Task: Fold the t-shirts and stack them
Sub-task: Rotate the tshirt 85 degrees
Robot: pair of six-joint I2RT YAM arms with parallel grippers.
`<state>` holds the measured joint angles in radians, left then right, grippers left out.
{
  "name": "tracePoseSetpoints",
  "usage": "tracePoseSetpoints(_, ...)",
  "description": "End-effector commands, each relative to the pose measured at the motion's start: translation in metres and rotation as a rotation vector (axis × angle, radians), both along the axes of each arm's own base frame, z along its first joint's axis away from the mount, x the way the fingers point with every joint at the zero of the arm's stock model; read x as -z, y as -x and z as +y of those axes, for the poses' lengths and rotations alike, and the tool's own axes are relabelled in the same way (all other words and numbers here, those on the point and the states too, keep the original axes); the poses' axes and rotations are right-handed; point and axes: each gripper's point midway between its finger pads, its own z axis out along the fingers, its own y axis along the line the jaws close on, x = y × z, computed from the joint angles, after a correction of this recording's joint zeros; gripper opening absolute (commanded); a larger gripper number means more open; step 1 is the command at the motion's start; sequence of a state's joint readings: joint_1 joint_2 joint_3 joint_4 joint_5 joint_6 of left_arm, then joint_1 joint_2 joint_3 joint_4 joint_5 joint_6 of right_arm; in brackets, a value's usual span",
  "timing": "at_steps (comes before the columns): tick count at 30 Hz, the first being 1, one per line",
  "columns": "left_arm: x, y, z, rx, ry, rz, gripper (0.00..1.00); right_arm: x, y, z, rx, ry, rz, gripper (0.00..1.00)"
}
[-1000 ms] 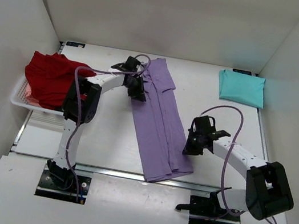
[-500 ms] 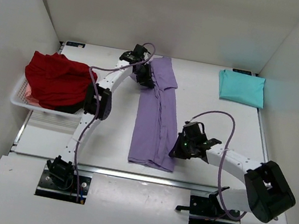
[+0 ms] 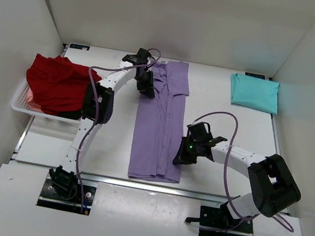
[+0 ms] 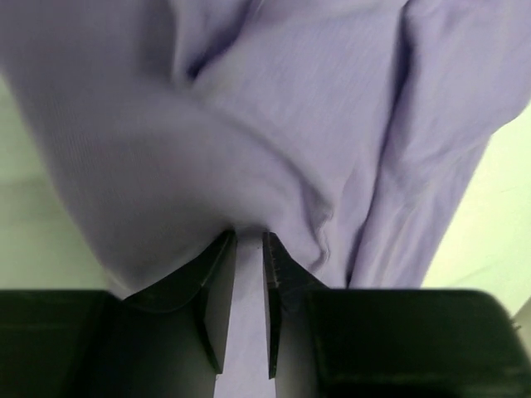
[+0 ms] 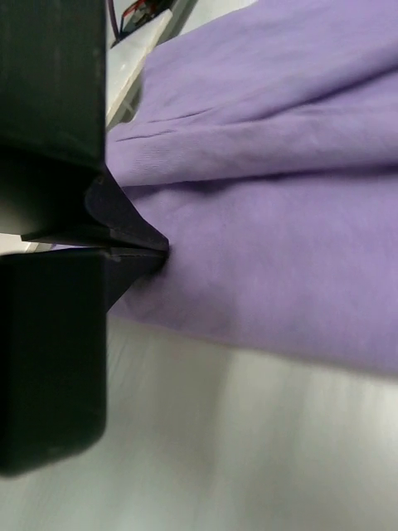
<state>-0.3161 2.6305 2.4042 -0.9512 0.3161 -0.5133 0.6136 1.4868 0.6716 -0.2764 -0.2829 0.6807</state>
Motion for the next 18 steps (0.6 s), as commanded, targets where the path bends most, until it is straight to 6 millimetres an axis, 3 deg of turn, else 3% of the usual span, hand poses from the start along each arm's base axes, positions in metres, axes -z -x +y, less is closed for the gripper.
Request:
tracePoseSetpoints(1, 0.010, 0.031, 0.041, 0.015, -0.179, 0.091, 0.33, 0.033, 0.014, -0.071, -0.006, 0.271, 0.078, 0.00)
tracePoseSetpoints(5, -0.048, 0.017, 0.042, -0.021, -0.129, -0.002, 0.37, 0.014, -0.007, -0.069, -0.036, 0.272, 0.029, 0.00)
tracePoseSetpoints(6, -0.054, 0.017, 0.047, -0.029, -0.123, -0.001, 0.38, 0.005, -0.016, -0.065, -0.039, 0.256, 0.002, 0.00)
tracePoseSetpoints(9, -0.099, 0.019, 0.048, -0.042, -0.081, -0.077, 0.39, -0.015, -0.031, -0.045, -0.053, 0.198, -0.053, 0.00)
tracePoseSetpoints(10, -0.092, 0.028, 0.048, -0.039, -0.082, -0.050, 0.39, -0.018, -0.033, -0.040, -0.053, 0.188, -0.062, 0.00)
tracePoseSetpoints(12, -0.115, 0.035, 0.053, -0.047, -0.063, -0.100, 0.39, -0.018, -0.036, -0.030, -0.066, 0.173, -0.064, 0.00)
tracePoseSetpoints(13, -0.105, 0.043, 0.054, -0.045, -0.059, -0.079, 0.39, -0.019, -0.040, -0.028, -0.058, 0.166, -0.065, 0.00)
tracePoseSetpoints(15, -0.119, 0.054, 0.060, -0.056, -0.044, -0.104, 0.39, -0.013, -0.042, -0.019, -0.082, 0.155, -0.056, 0.00)
tracePoseSetpoints(18, -0.112, 0.076, 0.067, -0.049, -0.059, -0.076, 0.39, -0.008, -0.046, -0.007, -0.132, 0.161, -0.060, 0.00)
